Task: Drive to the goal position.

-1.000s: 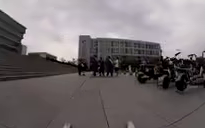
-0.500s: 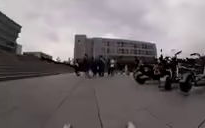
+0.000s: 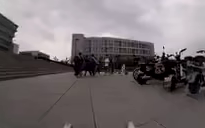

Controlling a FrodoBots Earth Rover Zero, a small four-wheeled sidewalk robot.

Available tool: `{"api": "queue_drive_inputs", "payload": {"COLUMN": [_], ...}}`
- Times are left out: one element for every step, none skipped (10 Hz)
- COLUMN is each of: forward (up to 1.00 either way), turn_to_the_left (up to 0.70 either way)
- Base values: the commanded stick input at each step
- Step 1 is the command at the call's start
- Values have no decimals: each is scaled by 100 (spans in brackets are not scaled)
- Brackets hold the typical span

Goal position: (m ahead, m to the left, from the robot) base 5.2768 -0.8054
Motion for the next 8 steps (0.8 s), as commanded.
{"api": "queue_drive_inputs", "payload": {"forward": [70, 70, 70, 70, 70, 70, 70, 70], "turn_to_the_left": [0, 0, 0, 0, -2, -11, -14, -14]}}
